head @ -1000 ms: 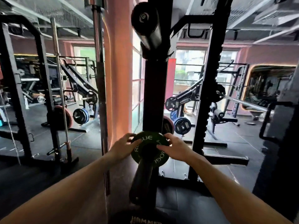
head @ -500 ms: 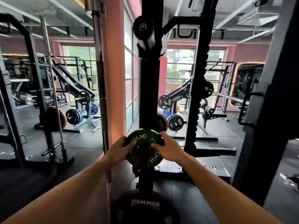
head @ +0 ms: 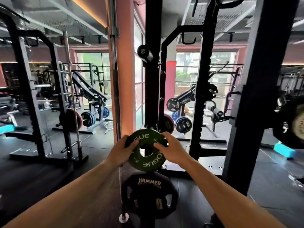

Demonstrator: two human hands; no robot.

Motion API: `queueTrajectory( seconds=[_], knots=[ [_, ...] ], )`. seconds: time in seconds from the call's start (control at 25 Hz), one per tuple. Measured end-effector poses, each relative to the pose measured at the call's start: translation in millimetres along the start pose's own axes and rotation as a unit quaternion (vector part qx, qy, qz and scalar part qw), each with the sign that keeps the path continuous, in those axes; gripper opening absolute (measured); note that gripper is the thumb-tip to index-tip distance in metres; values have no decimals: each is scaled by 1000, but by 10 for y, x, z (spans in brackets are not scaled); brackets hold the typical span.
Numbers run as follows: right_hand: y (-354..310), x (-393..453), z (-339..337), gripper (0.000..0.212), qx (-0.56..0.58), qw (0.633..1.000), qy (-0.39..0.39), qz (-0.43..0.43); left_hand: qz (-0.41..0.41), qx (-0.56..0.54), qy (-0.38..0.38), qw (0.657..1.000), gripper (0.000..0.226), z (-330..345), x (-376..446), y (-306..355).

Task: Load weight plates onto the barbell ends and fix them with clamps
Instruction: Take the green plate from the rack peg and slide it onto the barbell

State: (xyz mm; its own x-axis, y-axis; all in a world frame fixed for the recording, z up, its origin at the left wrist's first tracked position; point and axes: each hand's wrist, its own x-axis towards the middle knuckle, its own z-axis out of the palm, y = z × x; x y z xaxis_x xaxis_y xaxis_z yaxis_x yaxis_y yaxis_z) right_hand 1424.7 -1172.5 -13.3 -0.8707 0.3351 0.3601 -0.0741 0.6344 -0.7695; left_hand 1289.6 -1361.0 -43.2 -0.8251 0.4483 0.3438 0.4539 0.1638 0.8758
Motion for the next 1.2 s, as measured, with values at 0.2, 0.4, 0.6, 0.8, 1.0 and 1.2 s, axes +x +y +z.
queueTrajectory(
  seconds=[0.2,0.4,0.6,0.8,1.0,1.2],
  knots=[
    [-309,-722,-554,21,-44,997,57,13,61,-21,-53,997,13,243,-504,637],
    [-502,-1640,-1193,27,-76,989,111,56,86,-60,-125,987,10,740,-1039,1209],
    [-524,-2659,-2020,23,-149,964,197,95,116,-103,-213,965,18,1596,-1611,1867],
    [-439,-3568,-2891,28,-181,939,262,130,149,-135,-271,941,19,2492,-2168,2563],
    [-136,-4088,-3699,26,-175,931,296,125,167,-127,-286,935,16,3312,-2484,3109],
    [349,-4147,-4611,28,-167,940,278,109,148,-139,-248,947,22,4172,-2568,3547]
  ],
)
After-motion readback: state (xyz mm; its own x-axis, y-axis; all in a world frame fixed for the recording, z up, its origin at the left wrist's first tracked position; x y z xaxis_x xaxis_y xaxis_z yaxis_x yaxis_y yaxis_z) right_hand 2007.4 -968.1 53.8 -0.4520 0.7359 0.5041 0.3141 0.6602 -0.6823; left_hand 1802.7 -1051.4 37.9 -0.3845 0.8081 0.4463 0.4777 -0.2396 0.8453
